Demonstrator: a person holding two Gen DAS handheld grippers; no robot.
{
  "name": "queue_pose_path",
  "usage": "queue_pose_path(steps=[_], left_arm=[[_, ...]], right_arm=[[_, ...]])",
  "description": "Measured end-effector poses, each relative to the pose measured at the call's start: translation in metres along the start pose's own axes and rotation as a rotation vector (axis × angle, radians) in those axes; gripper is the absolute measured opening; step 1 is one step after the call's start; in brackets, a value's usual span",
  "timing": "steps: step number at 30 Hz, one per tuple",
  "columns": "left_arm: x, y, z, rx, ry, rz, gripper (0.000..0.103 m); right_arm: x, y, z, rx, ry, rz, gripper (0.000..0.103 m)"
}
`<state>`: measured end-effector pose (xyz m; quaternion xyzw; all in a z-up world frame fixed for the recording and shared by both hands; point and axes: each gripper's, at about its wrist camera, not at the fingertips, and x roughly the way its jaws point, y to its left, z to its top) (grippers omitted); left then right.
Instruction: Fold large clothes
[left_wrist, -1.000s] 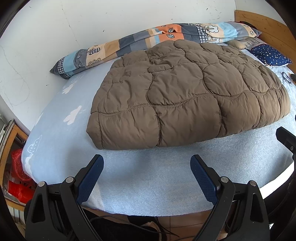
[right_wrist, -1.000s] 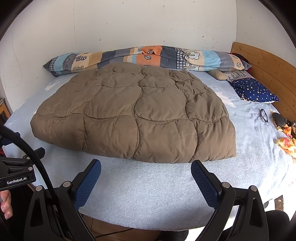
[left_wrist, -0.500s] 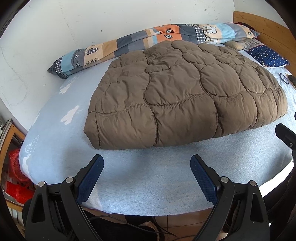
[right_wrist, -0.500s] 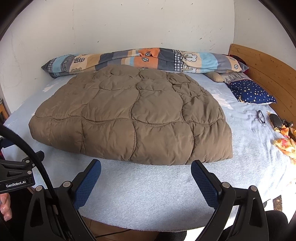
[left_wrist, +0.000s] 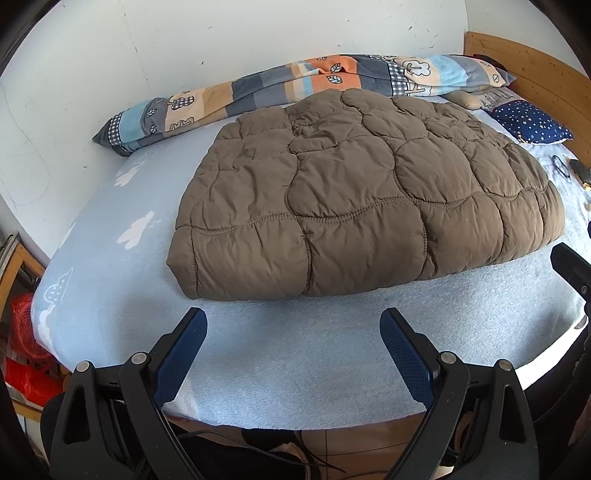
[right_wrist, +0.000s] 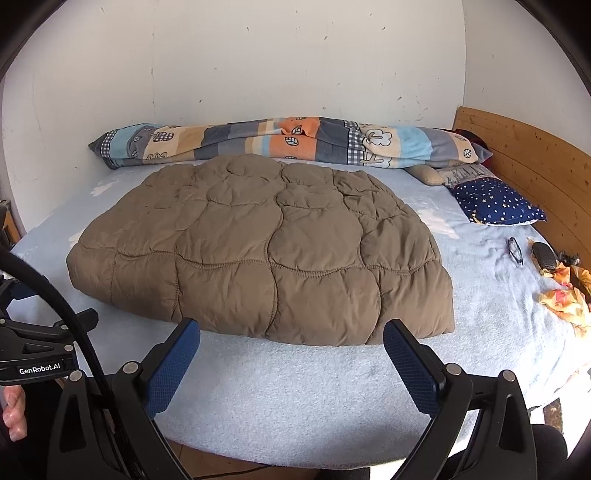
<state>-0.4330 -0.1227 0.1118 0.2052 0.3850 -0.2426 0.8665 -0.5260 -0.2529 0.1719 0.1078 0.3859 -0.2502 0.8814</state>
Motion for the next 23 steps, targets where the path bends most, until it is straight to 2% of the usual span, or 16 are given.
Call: queue_pose_path(steps=[12, 16, 19, 23], left_arm=[[0.0004, 0.0001, 0.0004, 0.006, 0.004, 0.003, 0.094], [0.0048, 0.0005, 0.0013, 0.002, 0.046, -0.001, 0.094], [0.0082, 0.0008, -0.0004, -0.002, 0.083, -0.036, 0.094], [0.0065, 0.0008, -0.0009, -0.008, 0.076, -0.010, 0.094]], right_arm=[[0.0001, -0.0001, -0.0011, -0.005, 0.001, 0.000, 0.101], [0.0002, -0.0008, -0.0007, -0.002, 0.003, 0.001, 0.101], [0.0005, -0.0012, -0.0008, -0.001, 0.004, 0.002, 0.101], [0.0006, -0.0021, -0.0013, 0.004, 0.004, 0.002, 0.101]])
